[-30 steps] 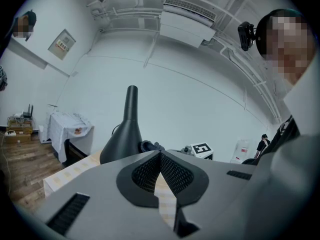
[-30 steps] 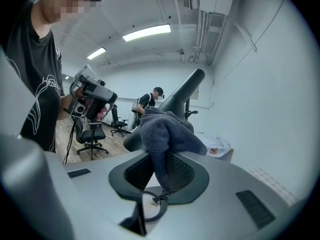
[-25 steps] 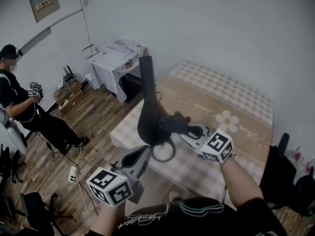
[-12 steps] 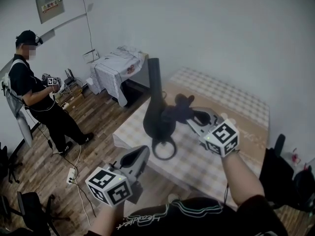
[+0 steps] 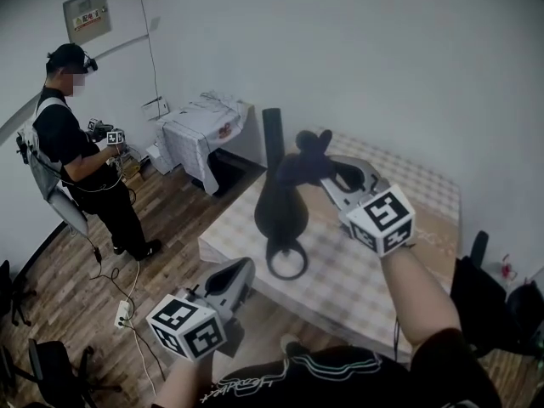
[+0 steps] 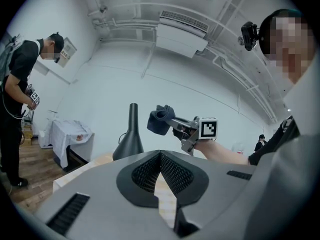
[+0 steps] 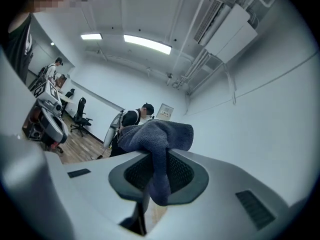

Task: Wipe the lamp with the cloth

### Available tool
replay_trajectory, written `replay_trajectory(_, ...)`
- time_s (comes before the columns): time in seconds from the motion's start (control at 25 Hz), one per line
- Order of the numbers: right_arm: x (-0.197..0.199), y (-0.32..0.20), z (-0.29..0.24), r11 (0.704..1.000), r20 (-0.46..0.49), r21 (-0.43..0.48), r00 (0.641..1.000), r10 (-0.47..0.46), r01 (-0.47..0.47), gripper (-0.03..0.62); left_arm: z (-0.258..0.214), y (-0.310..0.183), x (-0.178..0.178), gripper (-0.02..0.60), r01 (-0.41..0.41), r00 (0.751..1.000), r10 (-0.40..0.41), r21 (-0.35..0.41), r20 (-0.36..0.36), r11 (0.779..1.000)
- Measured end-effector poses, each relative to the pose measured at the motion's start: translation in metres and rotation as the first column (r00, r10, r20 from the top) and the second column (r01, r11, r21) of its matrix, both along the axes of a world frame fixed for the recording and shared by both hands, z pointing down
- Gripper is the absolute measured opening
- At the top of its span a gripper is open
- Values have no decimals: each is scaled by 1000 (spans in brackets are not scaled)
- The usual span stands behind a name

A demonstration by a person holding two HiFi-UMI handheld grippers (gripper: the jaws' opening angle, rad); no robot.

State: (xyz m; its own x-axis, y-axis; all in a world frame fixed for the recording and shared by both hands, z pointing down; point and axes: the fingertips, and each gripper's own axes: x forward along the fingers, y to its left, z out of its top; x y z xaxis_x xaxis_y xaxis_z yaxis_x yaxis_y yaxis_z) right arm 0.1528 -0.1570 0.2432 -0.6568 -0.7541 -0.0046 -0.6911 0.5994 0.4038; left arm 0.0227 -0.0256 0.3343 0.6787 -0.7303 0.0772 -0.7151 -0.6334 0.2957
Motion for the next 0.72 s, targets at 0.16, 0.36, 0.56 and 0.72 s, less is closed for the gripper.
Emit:
replay_trajectory(0.16,-15,-6,-31,996,-48,85,999,21,-16,57,-8,-10,-1,0,-7,1000,7,-3,-9,1000)
replay_trajectory(0.36,-23,-29,-58,988,-52,146,997,62,-54,57,-12,-25,-8,0,-12,1000,12,0,4,1000)
replay_trajectory(0.56,-44,-53,-72,970,-104,235,990,94,-67,57,-9,-51,-28,0,-3,1000,2,16,12,1000)
replay_trajectory(0.72,-58,-73,-88,942,-151,327,979,134,-78,57,-6,-76,-37,0,-1,1000,1,7,20,1000)
